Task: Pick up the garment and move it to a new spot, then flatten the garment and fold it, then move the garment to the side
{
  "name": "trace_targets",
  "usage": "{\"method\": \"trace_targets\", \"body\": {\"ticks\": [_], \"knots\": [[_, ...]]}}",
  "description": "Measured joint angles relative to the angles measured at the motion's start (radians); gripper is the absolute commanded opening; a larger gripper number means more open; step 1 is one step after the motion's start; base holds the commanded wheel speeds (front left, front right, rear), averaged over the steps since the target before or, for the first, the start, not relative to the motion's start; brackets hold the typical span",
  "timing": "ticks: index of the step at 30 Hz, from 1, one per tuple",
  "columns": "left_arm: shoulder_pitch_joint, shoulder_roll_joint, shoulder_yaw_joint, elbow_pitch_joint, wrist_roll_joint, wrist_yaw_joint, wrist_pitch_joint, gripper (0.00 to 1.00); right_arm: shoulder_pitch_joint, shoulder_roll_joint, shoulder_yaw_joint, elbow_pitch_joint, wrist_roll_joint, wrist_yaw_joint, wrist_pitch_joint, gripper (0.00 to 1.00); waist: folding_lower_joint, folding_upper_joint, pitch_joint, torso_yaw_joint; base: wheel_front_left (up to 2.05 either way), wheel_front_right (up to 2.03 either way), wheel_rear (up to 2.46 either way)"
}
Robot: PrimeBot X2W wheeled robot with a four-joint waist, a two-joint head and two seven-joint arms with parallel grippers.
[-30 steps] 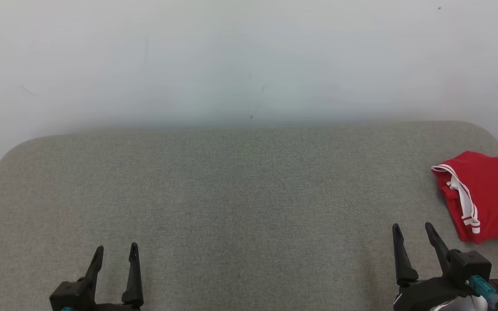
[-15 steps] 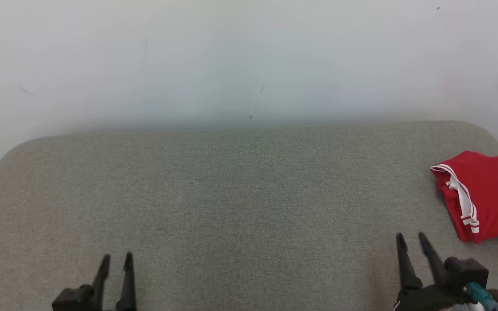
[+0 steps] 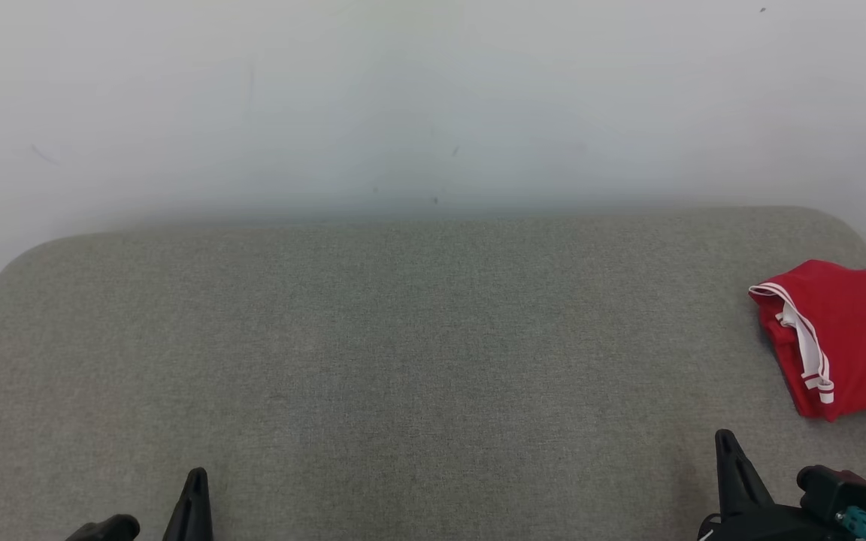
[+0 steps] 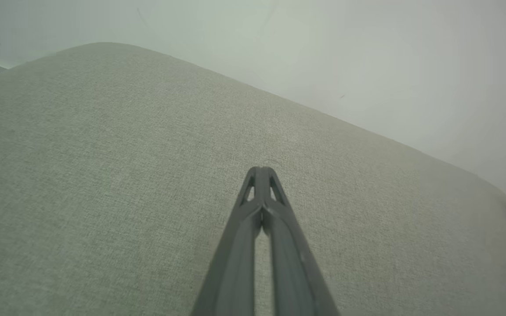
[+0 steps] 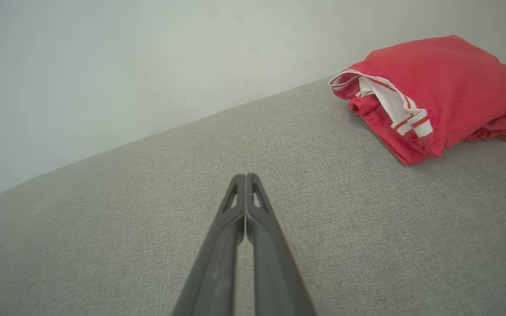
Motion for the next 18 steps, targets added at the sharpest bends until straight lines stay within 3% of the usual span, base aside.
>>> {"method": "trace_targets", "body": {"ticks": [18], "knots": [[-0.009,0.000,0.018,-0.034,-0.316,-0.017,0.072,0.00,-0.004,0.000,-0.006,-0.043,0.331,0.000,0.057,0.00,0.0000,0.0000,0.011,-0.003,0.00,0.00,0.00]]}}
